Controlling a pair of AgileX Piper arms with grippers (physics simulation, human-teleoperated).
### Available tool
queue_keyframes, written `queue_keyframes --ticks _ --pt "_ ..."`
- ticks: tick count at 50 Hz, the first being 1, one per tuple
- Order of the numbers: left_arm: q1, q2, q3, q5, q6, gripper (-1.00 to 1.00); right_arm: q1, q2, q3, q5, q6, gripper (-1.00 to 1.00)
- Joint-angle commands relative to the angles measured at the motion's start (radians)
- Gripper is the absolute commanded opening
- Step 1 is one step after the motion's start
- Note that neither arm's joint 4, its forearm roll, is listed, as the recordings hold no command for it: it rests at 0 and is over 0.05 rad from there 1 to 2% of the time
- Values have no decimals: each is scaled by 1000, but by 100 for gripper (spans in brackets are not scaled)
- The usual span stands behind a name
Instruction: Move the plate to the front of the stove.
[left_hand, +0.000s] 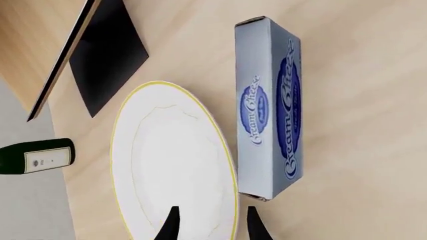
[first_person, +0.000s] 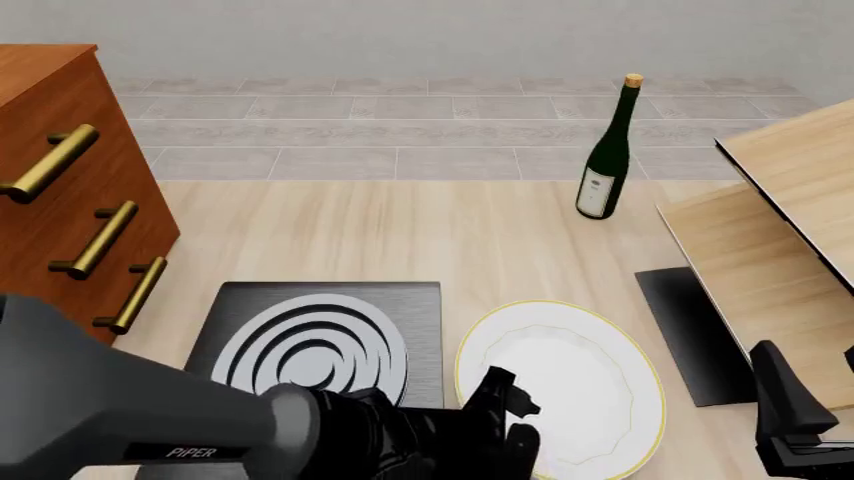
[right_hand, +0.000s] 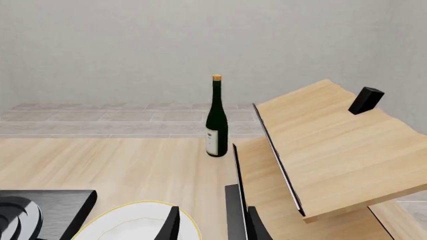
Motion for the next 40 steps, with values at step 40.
queue_keyframes --ticks 40 --pt "87 -103 67 -97 39 -100 0 0 0 0 0 100"
